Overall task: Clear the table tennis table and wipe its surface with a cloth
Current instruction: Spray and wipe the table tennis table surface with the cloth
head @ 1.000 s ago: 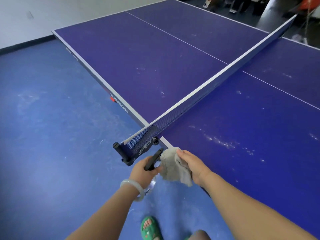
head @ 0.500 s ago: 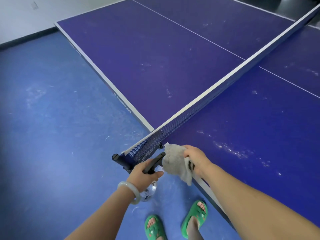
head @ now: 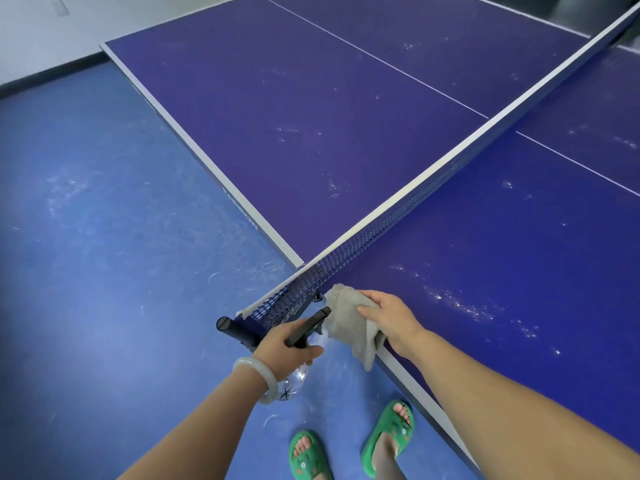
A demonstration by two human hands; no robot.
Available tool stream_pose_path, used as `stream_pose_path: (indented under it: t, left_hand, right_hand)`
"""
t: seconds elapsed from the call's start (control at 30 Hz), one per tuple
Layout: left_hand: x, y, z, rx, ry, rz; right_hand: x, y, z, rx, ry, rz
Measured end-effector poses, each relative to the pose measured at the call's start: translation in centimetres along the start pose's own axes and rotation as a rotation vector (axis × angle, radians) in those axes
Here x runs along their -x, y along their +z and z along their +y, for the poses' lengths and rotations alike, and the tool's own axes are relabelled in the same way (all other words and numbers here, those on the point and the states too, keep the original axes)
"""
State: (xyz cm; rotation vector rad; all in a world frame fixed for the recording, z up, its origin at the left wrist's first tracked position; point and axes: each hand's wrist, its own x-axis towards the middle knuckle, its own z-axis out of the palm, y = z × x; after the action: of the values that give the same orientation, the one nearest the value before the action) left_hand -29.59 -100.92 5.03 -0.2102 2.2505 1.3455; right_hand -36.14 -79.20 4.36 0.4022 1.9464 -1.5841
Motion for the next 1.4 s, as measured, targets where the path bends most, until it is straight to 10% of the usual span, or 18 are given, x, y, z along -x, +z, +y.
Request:
stream_pose_path:
  t: [0.83,1.4]
  left_hand:
    - [2.3,0.4,0.9,-0.26,0.022,-0.251]
    - [2.7,0.4,2.1,-0.051,0.015,0.096]
  right_hand:
    - [3.4,0.8,-0.2,-0.268,0.012,0.006]
    - [4.9,0.2,0.7,-0.247,0.002,0.05]
